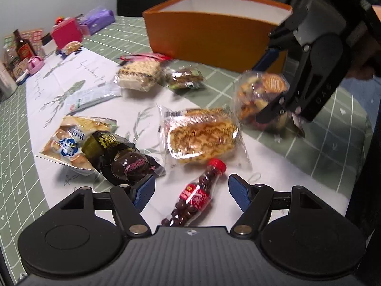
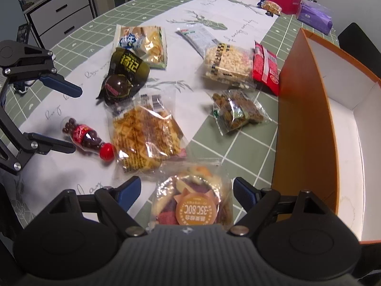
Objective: Organize snacks
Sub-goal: 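Grasp the cola-bottle candy with the left tool while the right tool grasps the fruit-chip tub, then carry the candy bottle and fruit-chip tub into the orange box with both tools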
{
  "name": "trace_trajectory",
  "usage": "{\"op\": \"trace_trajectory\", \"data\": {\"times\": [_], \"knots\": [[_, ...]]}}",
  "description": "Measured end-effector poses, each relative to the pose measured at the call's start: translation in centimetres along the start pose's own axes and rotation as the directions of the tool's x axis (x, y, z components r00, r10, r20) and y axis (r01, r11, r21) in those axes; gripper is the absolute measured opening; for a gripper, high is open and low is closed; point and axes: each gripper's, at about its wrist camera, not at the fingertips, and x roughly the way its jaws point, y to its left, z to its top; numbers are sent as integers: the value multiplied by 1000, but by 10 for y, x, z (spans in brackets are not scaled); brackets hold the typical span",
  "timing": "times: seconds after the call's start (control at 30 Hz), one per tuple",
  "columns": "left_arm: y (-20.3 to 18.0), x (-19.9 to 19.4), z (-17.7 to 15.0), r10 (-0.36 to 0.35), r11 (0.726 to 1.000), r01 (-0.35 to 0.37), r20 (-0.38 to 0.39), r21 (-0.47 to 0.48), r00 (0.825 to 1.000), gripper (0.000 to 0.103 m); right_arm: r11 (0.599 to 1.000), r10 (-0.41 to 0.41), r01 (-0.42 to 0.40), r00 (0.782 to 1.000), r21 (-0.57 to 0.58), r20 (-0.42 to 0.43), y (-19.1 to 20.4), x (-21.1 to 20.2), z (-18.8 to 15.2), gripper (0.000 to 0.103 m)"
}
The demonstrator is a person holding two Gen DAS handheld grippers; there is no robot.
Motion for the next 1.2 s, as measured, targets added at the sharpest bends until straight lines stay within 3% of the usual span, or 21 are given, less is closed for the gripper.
{"op": "trace_trajectory", "data": {"times": [0.17, 0.43, 0.57, 0.73, 1.1, 1.2], "knots": [[1, 15, -10, -49, 997, 51, -45, 57, 998, 65, 1000, -7, 7, 1000, -2, -24, -1, 7, -2, 83], [-1, 26, -12, -53, 995, 61, -98, 82, 994, 52, 1000, -14, 13, 998, -22, -60, 1, 18, -3, 83], [-4, 26, -13, -52, 993, 63, -111, 96, 993, 41, 999, -19, 17, 997, -31, -76, 1, 22, -5, 83], [-7, 25, -14, -44, 992, 57, -118, 112, 992, 39, 999, -31, 28, 996, -37, -84, 0, 24, -6, 81], [-9, 21, -12, -40, 992, 54, -124, 117, 992, 37, 998, -18, 14, 997, -55, -76, 1, 19, -4, 61], [-10, 13, -11, -48, 992, 60, -107, 113, 993, 36, 999, -10, 7, 999, -54, -52, 0, 12, -3, 59]]}}
